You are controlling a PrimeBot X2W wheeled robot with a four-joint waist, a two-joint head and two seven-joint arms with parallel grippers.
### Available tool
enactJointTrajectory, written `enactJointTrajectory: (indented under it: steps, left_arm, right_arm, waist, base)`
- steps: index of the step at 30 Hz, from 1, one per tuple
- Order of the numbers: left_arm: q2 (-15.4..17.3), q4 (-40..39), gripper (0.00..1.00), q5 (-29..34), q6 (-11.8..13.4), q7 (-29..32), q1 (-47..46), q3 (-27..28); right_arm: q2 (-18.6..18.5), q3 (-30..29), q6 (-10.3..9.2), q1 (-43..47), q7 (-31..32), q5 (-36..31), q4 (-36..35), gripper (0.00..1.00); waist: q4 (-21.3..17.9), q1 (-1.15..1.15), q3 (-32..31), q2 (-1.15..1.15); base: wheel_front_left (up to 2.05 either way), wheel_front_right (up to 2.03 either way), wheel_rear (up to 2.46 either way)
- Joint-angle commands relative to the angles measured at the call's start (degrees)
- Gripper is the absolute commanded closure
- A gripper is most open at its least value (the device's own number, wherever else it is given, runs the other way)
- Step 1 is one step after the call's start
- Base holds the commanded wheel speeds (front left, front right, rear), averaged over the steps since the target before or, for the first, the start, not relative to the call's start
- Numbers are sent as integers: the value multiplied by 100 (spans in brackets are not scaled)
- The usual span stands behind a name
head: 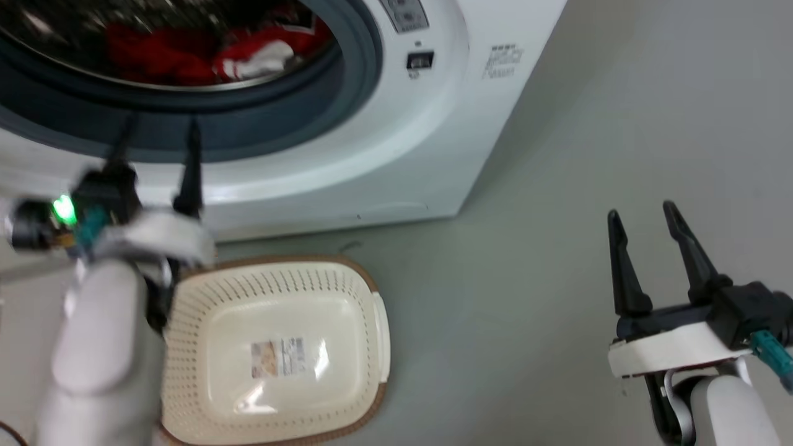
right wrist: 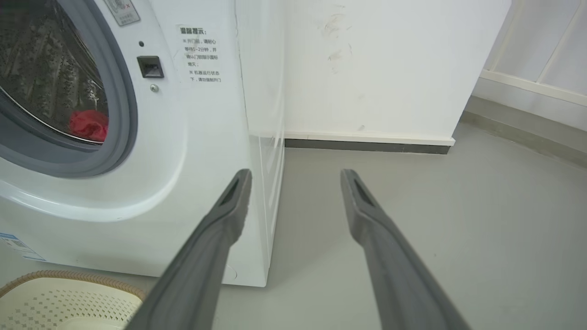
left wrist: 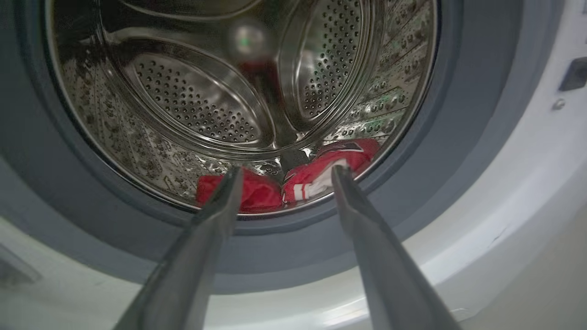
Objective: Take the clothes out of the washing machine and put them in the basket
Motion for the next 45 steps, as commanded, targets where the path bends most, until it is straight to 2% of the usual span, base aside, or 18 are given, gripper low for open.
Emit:
enactJointTrajectory:
  steps: [1,11,18,23,24,28,32,37,38,39,45]
  left_arm:
    - [142,268,0,54,-41,35,-481,-26]
    - [923,2129,0,172,-173,1890,-3872,-213]
    - [1447,2987,0,416,-218,3464,-5463,-487]
    - [1717,3411,0,581,-240,4563,-6151,-740]
    - [1717,3411,0,581,-240,4563,-6151,-740]
    - [1926,3610,0,697,-245,5323,-6510,-917]
    - [2055,3672,0,737,-246,5765,-6672,-1031]
    - [2123,3651,0,651,-251,6029,-6734,-1079]
    - [2130,3651,45,640,-251,6052,-6718,-1081]
    - [2133,3622,100,614,-250,6050,-6710,-1077]
    - [2088,3409,100,511,-173,5620,-6578,-1079]
  right_arm:
    - [2,0,-4,-172,-10,79,-54,0]
    - [3,96,-4,-623,-11,458,-303,0]
    - [2,281,-4,-694,-10,662,-404,0]
    - [4,396,-4,-716,-10,844,-449,0]
    - [4,396,-4,-716,-10,844,-449,0]
    - [3,542,-4,-721,-11,768,-500,0]
    - [4,613,-4,-683,-10,829,-551,0]
    - [3,617,-4,-698,-10,862,-566,0]
    - [3,607,-4,-709,-10,873,-562,0]
    - [3,597,-4,-726,-10,882,-557,0]
    - [3,520,-4,-796,-10,827,-519,0]
  waist:
    - [-319,-2,711,0]
    - [-753,-2,1859,0]
    - [-1105,-2,2337,0]
    - [-1296,-2,2628,0]
    - [-1296,-2,2628,0]
    - [-1424,-2,2796,0]
    - [-1497,-2,2905,0]
    - [-1522,-2,2965,0]
    - [-1521,-2,2969,0]
    - [-1520,-2,2972,0]
    - [-1443,-2,2897,0]
  base:
    - [0,0,0]
    - [0,0,0]
    - [0,0,0]
    - [0,0,0]
    - [0,0,0]
    - [0,0,0]
    - [0,0,0]
    - [0,0,0]
    - [0,0,0]
    - [0,0,0]
    - [0,0,0]
